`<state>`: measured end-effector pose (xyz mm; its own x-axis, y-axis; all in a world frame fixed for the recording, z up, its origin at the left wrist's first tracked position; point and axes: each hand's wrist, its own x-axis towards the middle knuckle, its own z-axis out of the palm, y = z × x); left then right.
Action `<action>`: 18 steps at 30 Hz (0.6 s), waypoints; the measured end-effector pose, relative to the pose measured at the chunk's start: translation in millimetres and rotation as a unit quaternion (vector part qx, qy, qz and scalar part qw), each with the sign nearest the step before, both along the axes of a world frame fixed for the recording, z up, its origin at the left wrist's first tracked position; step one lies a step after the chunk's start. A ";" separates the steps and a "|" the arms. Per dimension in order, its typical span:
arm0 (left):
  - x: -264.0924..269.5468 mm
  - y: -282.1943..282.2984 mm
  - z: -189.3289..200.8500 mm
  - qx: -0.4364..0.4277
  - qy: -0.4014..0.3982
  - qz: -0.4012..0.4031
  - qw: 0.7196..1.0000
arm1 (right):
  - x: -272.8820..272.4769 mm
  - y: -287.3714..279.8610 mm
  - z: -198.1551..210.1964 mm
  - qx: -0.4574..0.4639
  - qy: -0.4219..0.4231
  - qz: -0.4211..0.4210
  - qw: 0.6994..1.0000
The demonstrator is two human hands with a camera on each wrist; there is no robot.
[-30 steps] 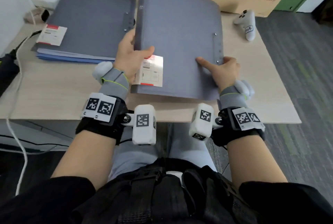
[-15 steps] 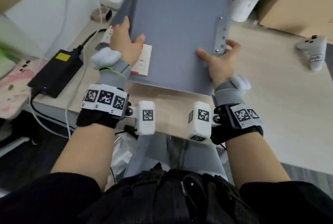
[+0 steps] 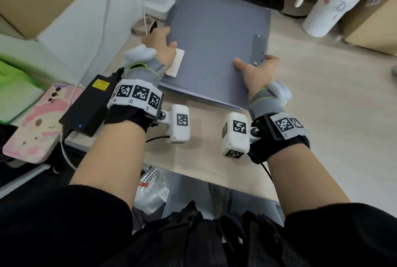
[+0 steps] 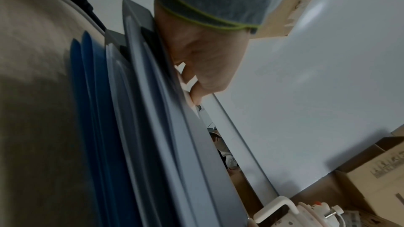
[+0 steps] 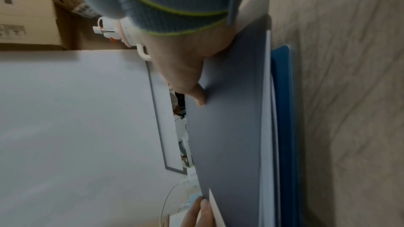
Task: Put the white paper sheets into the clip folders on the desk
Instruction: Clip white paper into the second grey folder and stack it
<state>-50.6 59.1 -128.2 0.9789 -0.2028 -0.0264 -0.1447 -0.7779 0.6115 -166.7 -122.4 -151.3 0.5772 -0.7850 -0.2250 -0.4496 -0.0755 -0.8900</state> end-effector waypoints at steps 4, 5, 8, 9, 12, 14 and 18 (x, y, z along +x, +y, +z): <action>8.1 -6.2 -2.7 -0.006 0.004 -0.019 1.000 | 8.3 0.4 -0.9 -0.018 0.011 -0.006 1.000; 9.9 -7.0 -3.2 -0.001 0.005 -0.018 1.000 | 10.5 1.2 -0.1 -0.027 0.014 -0.005 1.000; 12.7 -7.3 -4.5 0.019 0.011 -0.009 1.000 | 15.1 4.5 1.7 -0.068 0.028 -0.002 0.997; 13.2 -7.2 -5.6 0.027 0.009 -0.010 1.000 | 15.5 5.4 1.7 -0.081 0.036 0.001 0.996; 9.7 -6.4 -6.8 0.051 -0.009 -0.017 0.999 | 15.0 6.5 0.5 -0.105 0.066 0.015 0.992; 5.5 -6.3 -6.5 0.059 -0.021 -0.017 0.998 | 14.7 6.9 -0.1 -0.112 0.077 0.025 0.990; -1.0 -6.6 -4.1 0.082 -0.029 -0.016 0.996 | 14.0 6.8 -2.0 -0.118 0.090 0.032 0.988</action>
<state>-51.6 52.5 -132.3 0.9726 -0.2324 -0.0058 -0.2029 -0.8606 0.4672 -152.6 -115.6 -153.3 0.5943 -0.7912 -0.1440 -0.5870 -0.3043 -0.7503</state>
